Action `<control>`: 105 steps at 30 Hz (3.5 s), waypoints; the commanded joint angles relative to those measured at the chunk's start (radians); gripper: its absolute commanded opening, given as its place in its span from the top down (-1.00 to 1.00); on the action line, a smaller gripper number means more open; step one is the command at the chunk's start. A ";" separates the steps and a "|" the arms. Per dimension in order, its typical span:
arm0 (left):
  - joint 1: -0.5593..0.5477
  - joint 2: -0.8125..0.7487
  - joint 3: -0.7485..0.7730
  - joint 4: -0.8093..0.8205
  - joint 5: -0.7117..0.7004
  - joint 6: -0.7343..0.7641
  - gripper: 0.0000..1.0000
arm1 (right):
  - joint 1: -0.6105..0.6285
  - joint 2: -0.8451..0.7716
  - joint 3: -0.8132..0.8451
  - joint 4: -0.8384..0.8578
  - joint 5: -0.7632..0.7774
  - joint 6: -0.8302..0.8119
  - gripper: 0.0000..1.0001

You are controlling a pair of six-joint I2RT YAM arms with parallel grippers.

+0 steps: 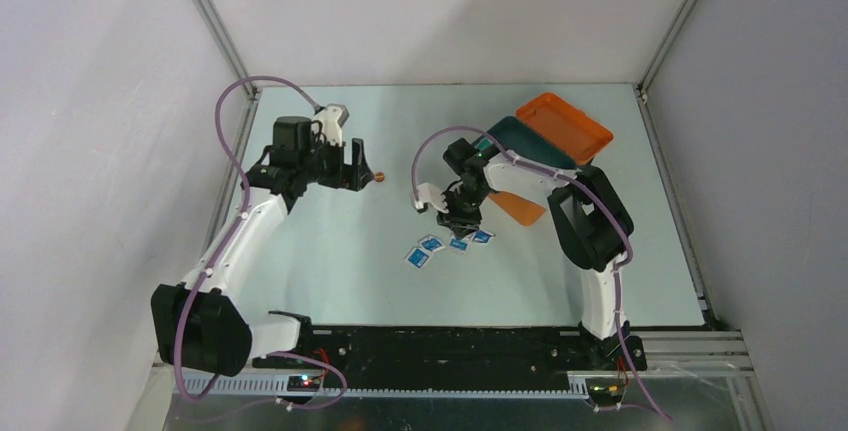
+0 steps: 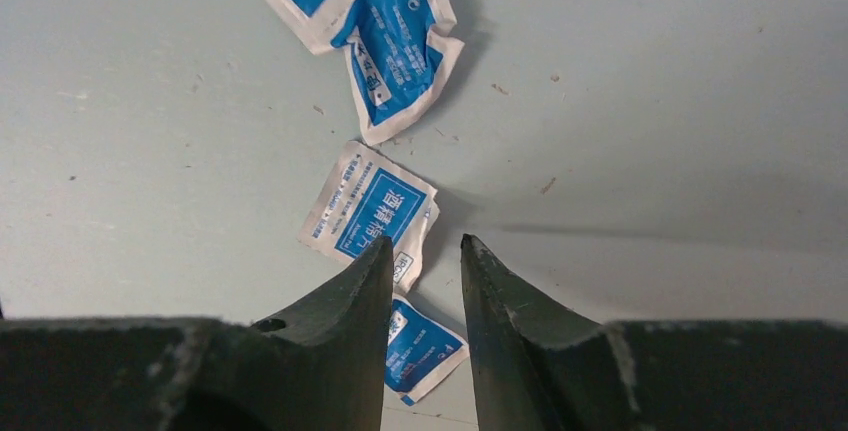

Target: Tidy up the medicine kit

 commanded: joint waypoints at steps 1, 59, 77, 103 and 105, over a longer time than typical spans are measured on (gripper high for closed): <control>0.010 -0.018 -0.001 0.050 0.019 -0.029 -0.75 | 0.023 0.014 -0.036 0.065 0.106 0.031 0.31; 0.015 0.240 0.227 -0.025 -0.033 -0.036 -0.67 | -0.409 -0.074 0.332 0.329 0.459 0.941 1.00; 0.006 0.244 0.234 -0.028 -0.057 -0.027 -0.68 | -0.430 -0.083 0.260 0.315 0.542 1.460 0.77; 0.000 0.240 0.206 -0.029 -0.049 -0.030 -0.70 | -0.234 -0.349 -0.076 -0.188 -0.060 -0.468 0.31; 0.001 0.234 0.199 -0.029 -0.050 -0.030 -0.70 | -0.226 -0.359 -0.133 -0.141 -0.064 -0.574 0.30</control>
